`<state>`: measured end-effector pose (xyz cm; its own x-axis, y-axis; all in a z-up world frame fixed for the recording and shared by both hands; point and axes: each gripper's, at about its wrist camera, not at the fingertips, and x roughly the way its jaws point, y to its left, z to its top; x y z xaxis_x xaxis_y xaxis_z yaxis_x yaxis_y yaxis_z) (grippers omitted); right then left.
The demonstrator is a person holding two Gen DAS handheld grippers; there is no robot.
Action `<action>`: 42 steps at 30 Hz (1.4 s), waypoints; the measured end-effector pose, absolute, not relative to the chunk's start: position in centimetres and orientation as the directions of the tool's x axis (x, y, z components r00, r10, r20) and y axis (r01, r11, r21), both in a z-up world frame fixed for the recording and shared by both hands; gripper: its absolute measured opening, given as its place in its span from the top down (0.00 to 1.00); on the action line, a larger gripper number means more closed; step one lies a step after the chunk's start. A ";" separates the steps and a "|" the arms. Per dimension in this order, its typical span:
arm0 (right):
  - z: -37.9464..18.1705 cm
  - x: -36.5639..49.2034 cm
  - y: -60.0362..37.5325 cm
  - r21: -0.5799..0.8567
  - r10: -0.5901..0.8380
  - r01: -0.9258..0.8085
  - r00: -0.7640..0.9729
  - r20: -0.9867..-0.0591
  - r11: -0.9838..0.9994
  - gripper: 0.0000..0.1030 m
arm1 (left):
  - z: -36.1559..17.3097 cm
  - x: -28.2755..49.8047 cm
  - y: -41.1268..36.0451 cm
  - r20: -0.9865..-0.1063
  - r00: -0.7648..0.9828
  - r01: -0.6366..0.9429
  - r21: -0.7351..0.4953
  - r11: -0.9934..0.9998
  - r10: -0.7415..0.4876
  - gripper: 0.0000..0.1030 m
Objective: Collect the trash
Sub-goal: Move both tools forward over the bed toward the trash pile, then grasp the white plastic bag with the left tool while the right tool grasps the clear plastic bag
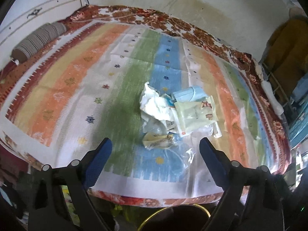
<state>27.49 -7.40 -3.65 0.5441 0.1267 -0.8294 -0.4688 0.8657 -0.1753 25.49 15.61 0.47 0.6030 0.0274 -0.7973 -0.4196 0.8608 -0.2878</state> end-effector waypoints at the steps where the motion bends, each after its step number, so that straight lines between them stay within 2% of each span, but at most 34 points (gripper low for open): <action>1: -4.1 27.6 -7.0 -0.172 0.127 -0.473 0.536 -0.835 0.864 0.12 | 0.4 25.7 15.7 -0.796 0.604 -0.419 -0.292 0.860 0.025 0.14; 4: -5.3 28.1 -5.5 -0.181 0.118 -0.489 0.519 -0.846 0.854 0.13 | 0.0 26.2 16.0 -0.798 0.602 -0.415 -0.290 0.862 0.021 0.19; 5: -5.8 28.4 -4.9 -0.185 0.114 -0.493 0.515 -0.850 0.850 0.14 | -0.3 26.6 16.3 -0.800 0.600 -0.412 -0.295 0.862 0.013 0.23; 7: -6.8 28.9 -3.9 -0.190 0.107 -0.500 0.506 -0.856 0.845 0.14 | -0.9 27.0 17.1 -0.801 0.599 -0.426 -0.305 0.852 0.012 0.24; 16: -10.6 31.6 -2.0 -0.208 0.061 -0.501 0.468 -0.881 0.840 0.23 | -3.1 28.7 20.3 -0.775 0.627 -0.425 -0.422 0.801 -0.076 0.39; 22: -12.5 33.0 -1.5 -0.209 0.038 -0.500 0.440 -0.897 0.840 0.33 | -4.7 30.6 21.1 -0.773 0.620 -0.406 -0.467 0.786 -0.139 0.53; 24: -12.7 33.3 -1.2 -0.218 0.034 -0.501 0.445 -0.895 0.838 0.40 | -5.0 31.0 21.1 -0.768 0.623 -0.393 -0.472 0.789 -0.150 0.58; 26: -12.7 33.5 -1.1 -0.225 0.026 -0.500 0.446 -0.894 0.836 0.48 | -5.2 31.5 21.0 -0.770 0.618 -0.378 -0.467 0.799 -0.158 0.58; 28: -12.6 33.8 -1.2 -0.219 0.028 -0.493 0.444 -0.895 0.842 0.55 | -5.4 32.0 20.8 -0.773 0.612 -0.369 -0.466 0.804 -0.167 0.78; 29: -12.6 33.8 -1.2 -0.216 0.028 -0.492 0.443 -0.896 0.843 0.60 | -5.4 32.2 20.7 -0.772 0.611 -0.362 -0.468 0.806 -0.173 0.92; 30: -12.5 33.8 -1.3 -0.213 0.030 -0.492 0.440 -0.898 0.844 0.64 | -5.2 32.2 20.5 -0.770 0.614 -0.355 -0.465 0.811 -0.173 0.97; 31: -12.5 33.9 -1.4 -0.212 0.029 -0.492 0.437 -0.899 0.844 0.67 | -5.0 32.3 20.4 -0.766 0.619 -0.347 -0.463 0.815 -0.172 0.98; 33: -12.2 34.0 -1.6 -0.208 0.033 -0.494 0.434 -0.900 0.844 0.83 | -4.4 32.2 20.1 -0.755 0.632 -0.324 -0.464 0.825 -0.176 0.99; 36: -11.8 34.0 -1.8 -0.210 0.035 -0.494 0.441 -0.897 0.843 0.92 | -3.1 32.2 19.4 -0.753 0.636 -0.308 -0.445 0.841 -0.165 0.99; 38: -11.4 34.0 -2.1 -0.212 0.035 -0.493 0.445 -0.895 0.844 0.96 | -1.8 31.9 18.8 -0.735 0.659 -0.289 -0.445 0.848 -0.161 0.99; 42: -10.4 33.8 -2.9 -0.201 0.055 -0.497 0.453 -0.890 0.844 0.97 | 0.6 31.1 18.4 -0.697 0.704 -0.273 -0.447 0.852 -0.140 0.99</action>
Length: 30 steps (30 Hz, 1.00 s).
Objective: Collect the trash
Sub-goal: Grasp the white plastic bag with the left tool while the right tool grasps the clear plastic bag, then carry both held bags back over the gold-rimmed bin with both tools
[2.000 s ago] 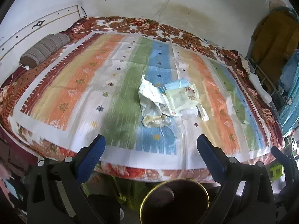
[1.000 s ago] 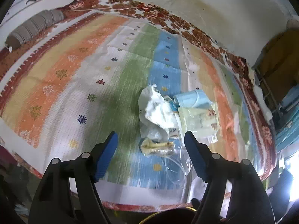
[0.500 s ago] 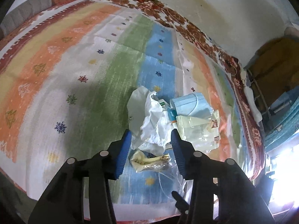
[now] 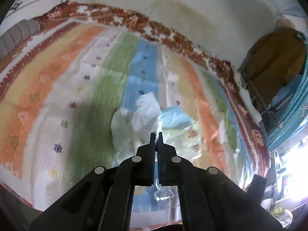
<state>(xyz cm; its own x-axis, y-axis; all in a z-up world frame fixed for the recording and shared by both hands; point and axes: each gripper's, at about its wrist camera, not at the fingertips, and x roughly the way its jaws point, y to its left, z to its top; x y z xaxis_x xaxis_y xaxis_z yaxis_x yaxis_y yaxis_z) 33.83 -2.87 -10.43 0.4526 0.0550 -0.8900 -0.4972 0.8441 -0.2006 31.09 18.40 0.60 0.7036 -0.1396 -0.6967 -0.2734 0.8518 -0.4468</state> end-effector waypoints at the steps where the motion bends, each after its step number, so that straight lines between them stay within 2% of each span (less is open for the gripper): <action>1: -10.1 33.8 -3.1 -0.199 0.060 -0.496 0.457 -0.887 0.845 0.97 | 1.3 30.8 18.4 -0.686 0.716 -0.271 -0.444 0.854 -0.129 0.99; 5: -8.7 33.9 -3.8 -0.173 0.083 -0.483 0.462 -0.883 0.858 0.97 | 2.9 30.1 18.2 -0.658 0.742 -0.254 -0.448 0.857 -0.124 0.99; 23: -1.7 32.3 -7.9 -0.041 0.187 -0.412 0.498 -0.847 0.910 0.97 | 6.2 26.3 14.7 -0.650 0.740 -0.170 -0.430 0.887 -0.173 0.99; 30: 1.6 30.7 -9.4 0.001 0.225 -0.383 0.540 -0.811 0.924 0.97 | 8.2 24.3 13.6 -0.609 0.767 -0.129 -0.458 0.879 -0.204 0.99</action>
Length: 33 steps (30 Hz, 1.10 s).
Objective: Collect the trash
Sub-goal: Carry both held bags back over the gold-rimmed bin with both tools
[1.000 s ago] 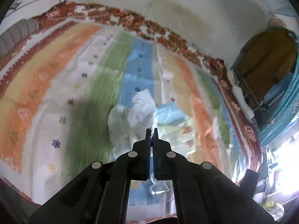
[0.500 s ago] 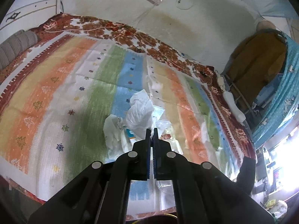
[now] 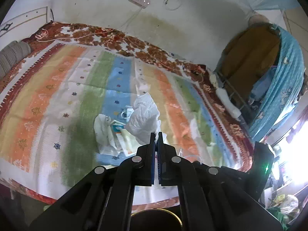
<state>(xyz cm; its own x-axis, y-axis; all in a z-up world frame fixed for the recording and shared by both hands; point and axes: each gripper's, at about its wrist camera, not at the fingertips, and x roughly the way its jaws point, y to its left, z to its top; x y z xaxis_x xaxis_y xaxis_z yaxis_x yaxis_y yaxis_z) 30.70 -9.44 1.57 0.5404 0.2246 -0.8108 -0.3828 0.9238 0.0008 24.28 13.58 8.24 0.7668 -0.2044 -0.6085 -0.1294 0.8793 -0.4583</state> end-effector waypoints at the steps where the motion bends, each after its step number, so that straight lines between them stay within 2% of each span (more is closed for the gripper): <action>1: 2.0 30.4 -9.6 -0.006 0.223 -0.382 0.551 -0.804 0.924 0.97 | 8.5 23.9 13.4 -0.601 0.771 -0.122 -0.465 0.877 -0.211 0.99; 10: 4.5 27.6 -10.3 -0.002 0.254 -0.399 0.588 -0.768 0.917 0.97 | 8.7 21.8 10.9 -0.605 0.761 -0.084 -0.452 0.888 -0.235 0.99; 21: 6.8 23.0 -11.3 0.009 0.303 -0.433 0.615 -0.728 0.901 0.97 | 9.8 17.4 8.5 -0.550 0.787 -0.015 -0.469 0.883 -0.279 0.99; 33: 6.1 18.3 -14.0 0.030 0.311 -0.429 0.605 -0.733 0.903 0.97 | 8.7 13.7 5.2 -0.553 0.767 0.038 -0.466 0.884 -0.325 0.99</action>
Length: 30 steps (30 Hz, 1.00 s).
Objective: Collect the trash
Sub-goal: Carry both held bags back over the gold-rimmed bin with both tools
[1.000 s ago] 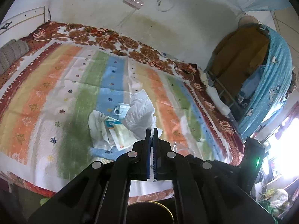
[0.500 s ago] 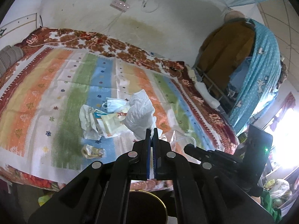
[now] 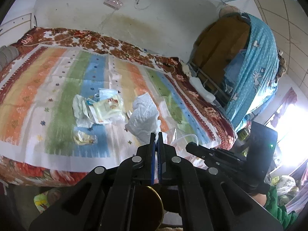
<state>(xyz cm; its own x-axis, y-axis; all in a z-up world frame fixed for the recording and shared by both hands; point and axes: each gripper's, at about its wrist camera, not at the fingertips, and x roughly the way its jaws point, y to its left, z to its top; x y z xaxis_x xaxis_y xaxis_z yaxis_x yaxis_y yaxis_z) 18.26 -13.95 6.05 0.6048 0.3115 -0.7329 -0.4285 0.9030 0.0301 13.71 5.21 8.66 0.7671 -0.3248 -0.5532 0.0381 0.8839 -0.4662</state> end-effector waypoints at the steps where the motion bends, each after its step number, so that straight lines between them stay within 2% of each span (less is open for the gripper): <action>1: 5.9 18.0 -14.1 0.030 0.310 -0.428 0.603 -0.735 0.903 0.97 | 8.5 13.6 4.9 -0.555 0.765 0.042 -0.463 0.885 -0.326 0.99; 10: 4.0 15.9 -15.3 0.015 0.271 -0.402 0.587 -0.763 0.915 0.97 | 5.7 11.6 4.2 -0.595 0.726 -0.007 -0.509 0.861 -0.345 0.99; 14: 2.5 15.0 -15.4 -0.002 0.241 -0.395 0.563 -0.791 0.919 0.97 | 4.7 10.5 3.1 -0.634 0.710 -0.026 -0.458 0.889 -0.306 0.99; 30: -4.0 14.8 -15.5 -0.023 0.125 -0.336 0.411 -0.903 0.942 0.96 | -1.6 11.2 1.8 -0.790 0.544 -0.180 -0.438 0.881 -0.282 0.99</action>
<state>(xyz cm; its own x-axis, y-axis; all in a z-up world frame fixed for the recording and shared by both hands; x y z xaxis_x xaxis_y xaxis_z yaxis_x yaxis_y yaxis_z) 14.81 -15.49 -3.97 0.4112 0.1250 -0.9030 -0.3358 0.9417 -0.0226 11.17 1.83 -1.60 0.5443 -0.2819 -0.7901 -0.1797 0.8808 -0.4381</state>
